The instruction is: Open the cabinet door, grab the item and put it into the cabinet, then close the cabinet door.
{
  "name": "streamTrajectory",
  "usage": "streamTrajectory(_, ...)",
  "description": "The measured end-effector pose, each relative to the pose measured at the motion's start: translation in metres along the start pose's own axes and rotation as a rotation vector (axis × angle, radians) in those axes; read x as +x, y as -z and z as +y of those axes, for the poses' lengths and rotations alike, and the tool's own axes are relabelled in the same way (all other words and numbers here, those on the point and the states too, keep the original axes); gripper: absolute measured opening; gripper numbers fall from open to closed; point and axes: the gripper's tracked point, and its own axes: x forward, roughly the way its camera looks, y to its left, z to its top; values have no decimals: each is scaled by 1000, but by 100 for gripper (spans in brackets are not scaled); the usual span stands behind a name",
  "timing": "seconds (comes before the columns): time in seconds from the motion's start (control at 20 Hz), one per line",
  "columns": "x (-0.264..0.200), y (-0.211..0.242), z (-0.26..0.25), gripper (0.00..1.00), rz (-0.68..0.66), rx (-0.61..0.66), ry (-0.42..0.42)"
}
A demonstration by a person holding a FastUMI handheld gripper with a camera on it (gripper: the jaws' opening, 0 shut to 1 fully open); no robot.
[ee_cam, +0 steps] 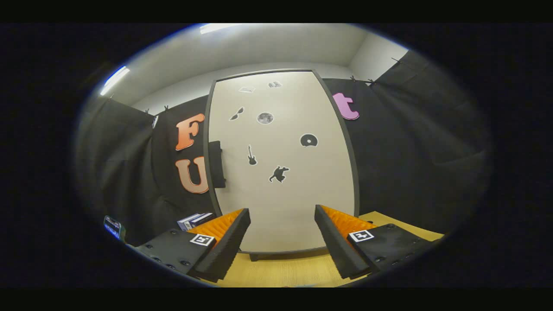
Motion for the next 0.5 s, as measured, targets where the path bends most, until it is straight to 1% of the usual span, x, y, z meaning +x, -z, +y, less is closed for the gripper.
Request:
streamTrajectory(0.35,60,-65,65,97,-78,7,-129)
streamTrajectory(0.5,88,-81,86,97,-80,-36,-141)
